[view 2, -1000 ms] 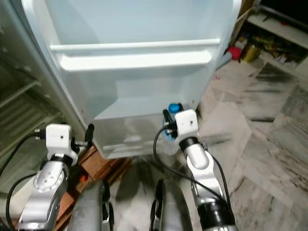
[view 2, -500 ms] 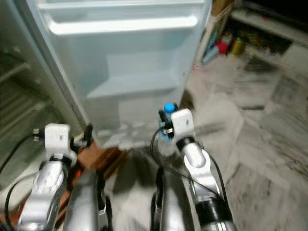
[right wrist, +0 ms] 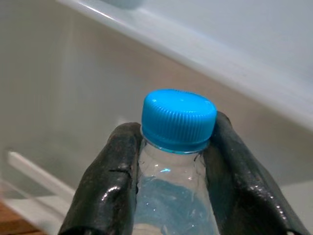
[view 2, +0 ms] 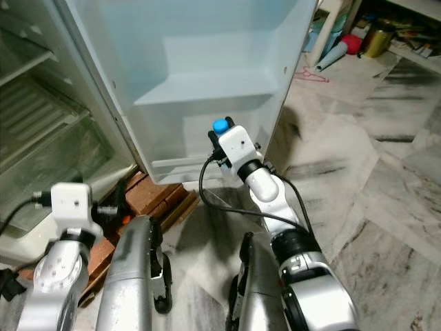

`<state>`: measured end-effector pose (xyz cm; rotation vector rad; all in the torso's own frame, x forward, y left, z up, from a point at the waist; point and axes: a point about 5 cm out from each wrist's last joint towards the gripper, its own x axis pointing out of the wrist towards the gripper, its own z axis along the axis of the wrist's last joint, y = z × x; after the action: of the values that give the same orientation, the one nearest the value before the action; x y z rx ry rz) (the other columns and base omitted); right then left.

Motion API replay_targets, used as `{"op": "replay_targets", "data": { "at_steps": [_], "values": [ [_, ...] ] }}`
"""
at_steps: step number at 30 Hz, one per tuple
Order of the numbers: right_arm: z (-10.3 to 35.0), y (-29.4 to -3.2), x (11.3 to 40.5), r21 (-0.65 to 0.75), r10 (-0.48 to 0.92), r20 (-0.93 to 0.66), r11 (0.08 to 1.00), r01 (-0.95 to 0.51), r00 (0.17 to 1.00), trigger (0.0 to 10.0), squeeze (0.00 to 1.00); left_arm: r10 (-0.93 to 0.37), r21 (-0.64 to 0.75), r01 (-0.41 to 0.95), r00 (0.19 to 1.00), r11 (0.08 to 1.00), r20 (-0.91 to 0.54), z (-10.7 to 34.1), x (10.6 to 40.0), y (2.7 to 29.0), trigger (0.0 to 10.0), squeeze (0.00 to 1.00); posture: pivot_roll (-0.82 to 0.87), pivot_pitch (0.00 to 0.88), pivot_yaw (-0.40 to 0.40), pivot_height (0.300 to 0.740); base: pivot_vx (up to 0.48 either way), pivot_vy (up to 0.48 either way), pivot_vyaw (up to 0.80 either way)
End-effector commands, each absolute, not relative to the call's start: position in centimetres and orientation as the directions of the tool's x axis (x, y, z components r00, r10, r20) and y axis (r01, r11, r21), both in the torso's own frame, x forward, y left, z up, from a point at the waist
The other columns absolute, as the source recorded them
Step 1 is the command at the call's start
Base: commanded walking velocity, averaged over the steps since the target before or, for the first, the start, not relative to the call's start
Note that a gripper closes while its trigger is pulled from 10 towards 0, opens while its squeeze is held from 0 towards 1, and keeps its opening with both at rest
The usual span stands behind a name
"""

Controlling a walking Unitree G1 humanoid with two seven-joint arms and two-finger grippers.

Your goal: Restocking fridge

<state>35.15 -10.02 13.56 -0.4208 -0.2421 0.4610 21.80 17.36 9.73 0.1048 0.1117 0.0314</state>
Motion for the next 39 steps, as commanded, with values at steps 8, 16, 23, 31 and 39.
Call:
{"op": "replay_targets", "data": {
  "at_steps": [8, 16, 23, 31, 39],
  "values": [
    [15.2, -9.0, 36.4, -0.569, 0.528, 0.173, 0.743, -0.353, 0.831, 10.0, 0.0, 0.041, 0.127, -0.027, 0.993, 0.992, -0.112, 11.2, 20.2, 17.9, 10.0, 0.0, 0.23, 0.37, -0.008, 0.583, 0.0, 0.0, 0.0],
    [17.3, -7.2, 36.5, -0.759, 0.617, 0.268, 0.608, -0.233, 0.74, 10.0, 0.0, 0.054, 0.124, -0.035, 0.986, 0.992, -0.157, 12.1, 18.3, 18.0, 10.0, 0.0, 0.27, 0.445, 0.008, 0.583, 0.0, 0.0, 0.0],
    [22.7, -5.6, 36.8, -0.692, 0.627, 0.451, 0.695, -0.196, 0.635, 10.0, 0.0, 0.05, 0.119, -0.028, 0.982, 0.992, -0.183, 12.7, 17.2, 17.9, 10.0, 0.0, 0.28, 0.477, 0.01, 0.583, 0.0, 0.0, 0.0],
    [25.6, -4.4, 35.9, -0.679, 0.673, 0.537, 0.702, -0.212, 0.508, 10.0, 0.0, 0.054, 0.118, -0.031, 0.979, 0.993, -0.196, 12.9, 17.1, 18.0, 10.0, 0.0, 0.28, 0.484, 0.007, 0.583, 0.0, 0.0, 0.0],
    [23.4, -5.1, 36.1, -0.763, 0.695, 0.477, 0.631, -0.139, 0.537, 10.0, 0.0, 0.049, 0.112, -0.026, 0.977, 0.993, -0.209, 13.0, 17.1, 17.7, 10.0, 0.0, 0.29, 0.479, 0.01, 0.583, 0.0, 0.0, 0.0]
  ]
}}
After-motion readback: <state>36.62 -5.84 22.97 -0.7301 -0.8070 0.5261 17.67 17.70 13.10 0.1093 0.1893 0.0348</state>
